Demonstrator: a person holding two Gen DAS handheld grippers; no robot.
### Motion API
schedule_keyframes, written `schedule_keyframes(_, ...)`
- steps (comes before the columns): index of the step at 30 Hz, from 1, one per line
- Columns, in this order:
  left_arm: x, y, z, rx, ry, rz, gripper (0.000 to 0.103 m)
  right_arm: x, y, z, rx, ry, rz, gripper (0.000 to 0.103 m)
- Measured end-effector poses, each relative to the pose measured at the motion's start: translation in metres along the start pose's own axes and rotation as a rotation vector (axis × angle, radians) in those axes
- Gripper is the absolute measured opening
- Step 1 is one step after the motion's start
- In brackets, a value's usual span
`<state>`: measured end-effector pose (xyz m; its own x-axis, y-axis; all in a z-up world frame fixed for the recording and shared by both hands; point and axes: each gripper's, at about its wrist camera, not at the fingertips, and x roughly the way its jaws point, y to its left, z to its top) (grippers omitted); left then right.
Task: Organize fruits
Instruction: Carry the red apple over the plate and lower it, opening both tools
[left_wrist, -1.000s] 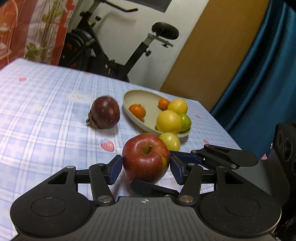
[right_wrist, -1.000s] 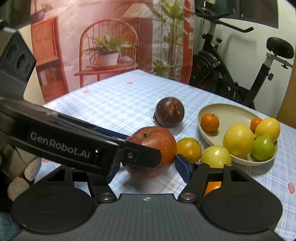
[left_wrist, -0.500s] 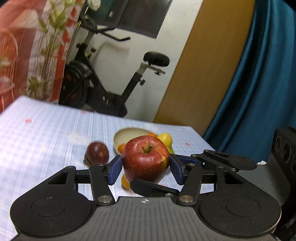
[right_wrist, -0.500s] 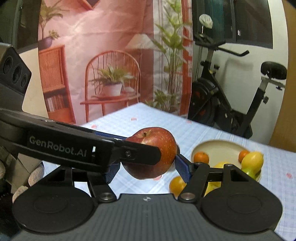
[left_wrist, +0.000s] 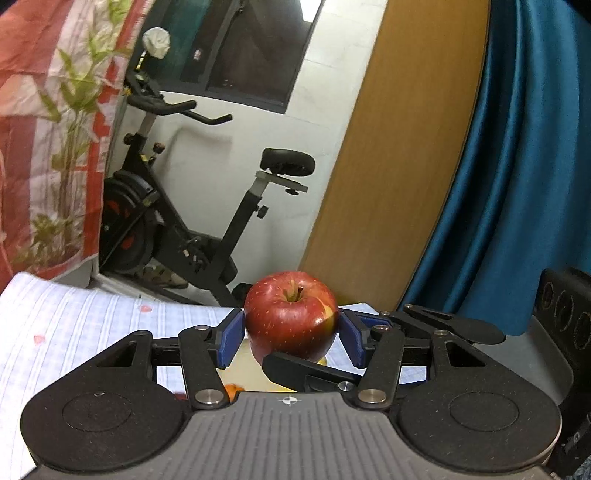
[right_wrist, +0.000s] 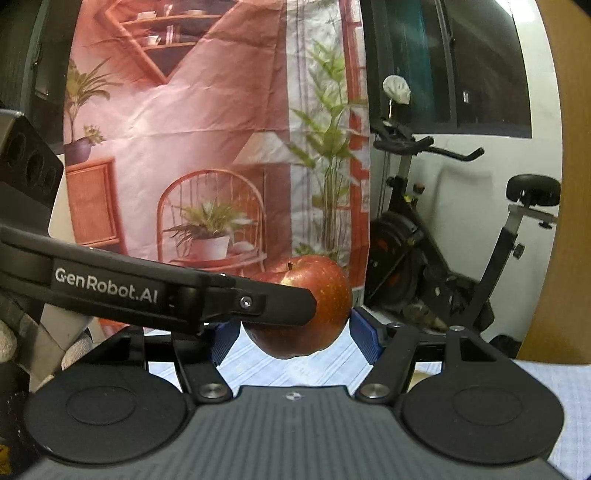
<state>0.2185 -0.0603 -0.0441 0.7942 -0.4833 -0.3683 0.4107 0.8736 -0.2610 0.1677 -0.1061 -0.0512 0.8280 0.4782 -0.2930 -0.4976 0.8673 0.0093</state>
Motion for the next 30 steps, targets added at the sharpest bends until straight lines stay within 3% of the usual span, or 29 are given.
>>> schedule_keyframes(12,0.093,0.028,-0.019,0.038,0.144,-0.018,0.059,0.063,-0.064,-0.039,0.057,0.062,-0.040,0.067)
schedule_keyframes(23,0.171,0.062,-0.036,-0.067,0.298,0.002,0.058,0.120,-0.108,-0.066,0.104,0.216,-0.084,0.060)
schedule_keyframes(25,0.181,0.065,-0.039,-0.084,0.312,-0.006,0.051,0.128,-0.112,-0.071,0.104,0.246,-0.096,0.056)
schedule_keyframes(26,0.185,0.065,-0.041,-0.086,0.318,-0.028,0.039,0.131,-0.115,-0.074,0.109,0.257,-0.089,0.048)
schedule_keyframes(30,0.200,0.061,-0.046,-0.060,0.354,0.022,0.039,0.149,-0.117,-0.081,0.107,0.327,-0.132,0.047)
